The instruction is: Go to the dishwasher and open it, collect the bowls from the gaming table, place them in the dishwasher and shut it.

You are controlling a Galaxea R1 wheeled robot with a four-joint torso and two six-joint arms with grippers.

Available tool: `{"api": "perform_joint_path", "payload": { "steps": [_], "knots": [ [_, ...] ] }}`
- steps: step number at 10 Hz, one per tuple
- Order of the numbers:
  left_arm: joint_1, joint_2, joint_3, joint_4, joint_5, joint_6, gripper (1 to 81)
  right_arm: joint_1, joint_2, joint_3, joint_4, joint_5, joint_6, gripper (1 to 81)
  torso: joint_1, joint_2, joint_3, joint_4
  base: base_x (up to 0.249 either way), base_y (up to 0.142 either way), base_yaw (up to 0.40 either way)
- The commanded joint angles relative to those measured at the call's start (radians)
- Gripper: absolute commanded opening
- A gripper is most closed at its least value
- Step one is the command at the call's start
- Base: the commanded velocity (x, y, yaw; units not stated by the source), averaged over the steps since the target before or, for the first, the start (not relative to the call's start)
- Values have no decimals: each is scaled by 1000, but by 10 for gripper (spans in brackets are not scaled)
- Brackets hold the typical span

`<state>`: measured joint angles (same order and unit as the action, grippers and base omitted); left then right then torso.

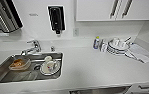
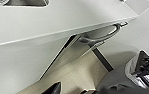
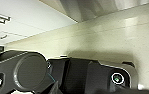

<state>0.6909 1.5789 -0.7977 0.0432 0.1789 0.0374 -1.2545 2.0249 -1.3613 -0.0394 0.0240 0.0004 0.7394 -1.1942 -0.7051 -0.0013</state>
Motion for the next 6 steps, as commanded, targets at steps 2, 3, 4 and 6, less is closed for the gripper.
{"api": "perform_joint_path", "payload": {
  "steps": [2,3,4,6],
  "knots": [
    [-242,12,43,-20,267,-70,811,75,-35,36,16,-50,0,811,0,0,-29,0,0,0,0],
    [-253,14,47,-23,263,-70,811,80,-35,36,19,-49,4,811,0,0,-57,0,0,0,0],
    [-254,15,63,-20,257,-67,811,91,-32,38,22,-50,19,811,1,1,-64,0,0,0,0],
    [-253,14,66,-22,222,-62,811,112,-19,51,19,-50,20,811,1,1,-72,0,0,0,0]
  ]
}}
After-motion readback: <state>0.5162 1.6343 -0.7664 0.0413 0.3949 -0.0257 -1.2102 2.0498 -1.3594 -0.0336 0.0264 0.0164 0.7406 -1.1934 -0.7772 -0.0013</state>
